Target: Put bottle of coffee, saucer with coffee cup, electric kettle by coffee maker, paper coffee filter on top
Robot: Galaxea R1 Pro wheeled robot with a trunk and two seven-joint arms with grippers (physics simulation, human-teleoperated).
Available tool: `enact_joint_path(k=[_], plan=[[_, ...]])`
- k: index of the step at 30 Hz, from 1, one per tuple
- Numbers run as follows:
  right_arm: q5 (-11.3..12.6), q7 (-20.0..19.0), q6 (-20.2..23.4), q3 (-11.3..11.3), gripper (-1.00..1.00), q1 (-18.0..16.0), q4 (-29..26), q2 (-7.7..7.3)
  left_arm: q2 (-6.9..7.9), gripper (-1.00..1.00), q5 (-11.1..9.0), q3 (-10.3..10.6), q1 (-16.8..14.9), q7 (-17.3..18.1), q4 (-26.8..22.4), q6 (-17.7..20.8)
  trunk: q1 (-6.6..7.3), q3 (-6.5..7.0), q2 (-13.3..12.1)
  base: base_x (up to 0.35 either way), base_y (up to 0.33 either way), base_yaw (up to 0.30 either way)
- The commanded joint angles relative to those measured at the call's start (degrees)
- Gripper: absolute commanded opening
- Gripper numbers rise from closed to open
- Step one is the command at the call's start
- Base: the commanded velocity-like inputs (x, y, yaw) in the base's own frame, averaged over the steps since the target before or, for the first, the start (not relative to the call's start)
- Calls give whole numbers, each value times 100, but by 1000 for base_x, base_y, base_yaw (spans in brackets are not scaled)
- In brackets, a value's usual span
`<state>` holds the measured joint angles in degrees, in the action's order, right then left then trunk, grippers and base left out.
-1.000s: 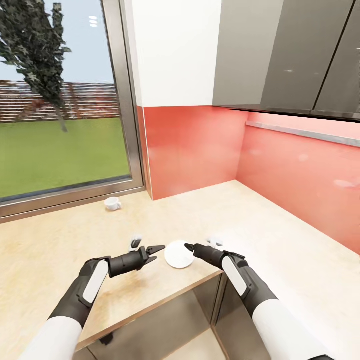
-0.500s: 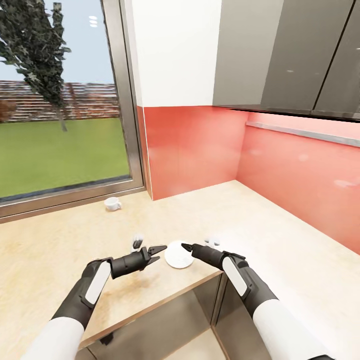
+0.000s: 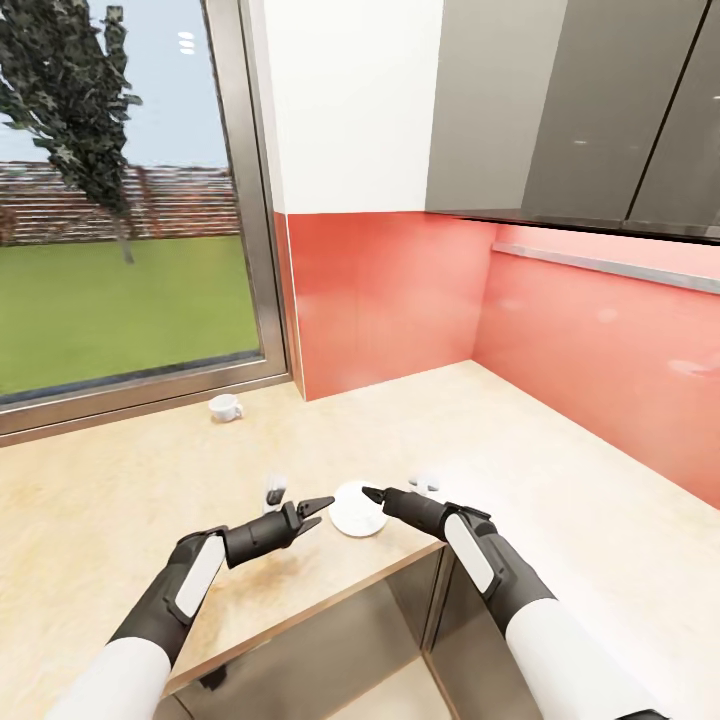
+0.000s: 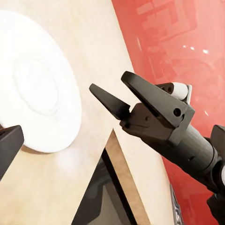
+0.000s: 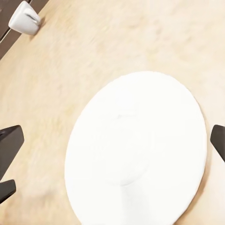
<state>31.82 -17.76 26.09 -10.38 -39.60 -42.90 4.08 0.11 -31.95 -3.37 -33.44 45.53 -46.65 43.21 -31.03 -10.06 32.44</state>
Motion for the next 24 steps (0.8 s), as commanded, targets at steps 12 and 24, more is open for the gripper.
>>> enact_joint_path(k=[12, 24], plan=[[26, 1, 28, 1, 100, -4, 1, 5, 24, 100, 10, -14, -5, 1, 10, 6, -2, -10, 9, 38, 15, 0], [17, 1, 28, -8, 100, -4, 183, 9, 33, 100, -48, -47, -5, 8, 15, 3, -2, -10, 9, 105, 31, 0]])
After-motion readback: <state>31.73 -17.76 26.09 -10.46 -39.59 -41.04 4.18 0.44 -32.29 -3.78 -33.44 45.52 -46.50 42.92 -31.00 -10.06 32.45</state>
